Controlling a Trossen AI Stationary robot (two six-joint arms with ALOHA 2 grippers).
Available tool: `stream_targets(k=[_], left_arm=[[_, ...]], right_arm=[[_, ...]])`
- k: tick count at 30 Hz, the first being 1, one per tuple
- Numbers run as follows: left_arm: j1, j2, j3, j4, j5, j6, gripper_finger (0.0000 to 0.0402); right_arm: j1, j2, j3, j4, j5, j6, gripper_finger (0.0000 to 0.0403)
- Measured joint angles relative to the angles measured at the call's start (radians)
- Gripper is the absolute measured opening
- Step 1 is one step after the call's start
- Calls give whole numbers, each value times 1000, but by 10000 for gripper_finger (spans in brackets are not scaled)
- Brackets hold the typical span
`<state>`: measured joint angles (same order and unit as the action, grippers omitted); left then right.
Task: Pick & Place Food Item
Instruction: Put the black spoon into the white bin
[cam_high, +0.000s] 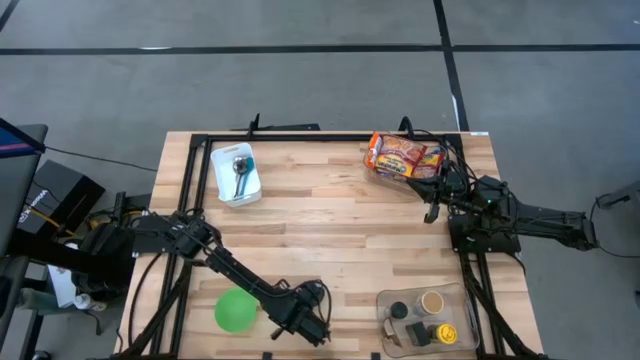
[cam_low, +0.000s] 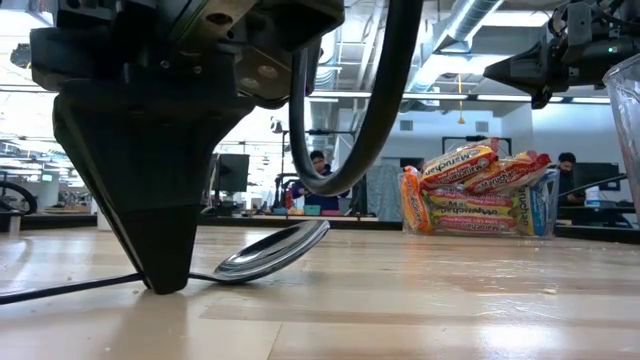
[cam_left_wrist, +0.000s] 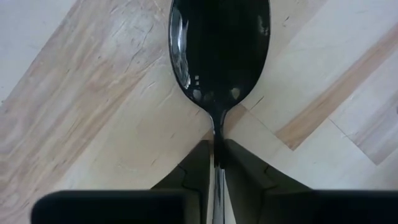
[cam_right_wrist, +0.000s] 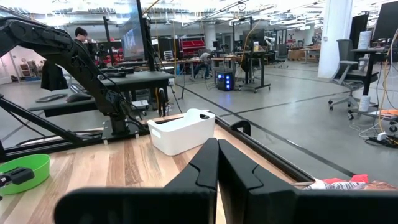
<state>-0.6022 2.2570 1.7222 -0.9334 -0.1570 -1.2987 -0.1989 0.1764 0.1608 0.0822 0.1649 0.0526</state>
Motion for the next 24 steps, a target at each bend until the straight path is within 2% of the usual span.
stream_targets(k=[8,24], left_arm=[[3,0,0,-7,7,0,16],[3,1,0,-9,6,8,17]], right_arm=[[0,0,0,0,0,0,0],[0,0,0,0,0,0,0]])
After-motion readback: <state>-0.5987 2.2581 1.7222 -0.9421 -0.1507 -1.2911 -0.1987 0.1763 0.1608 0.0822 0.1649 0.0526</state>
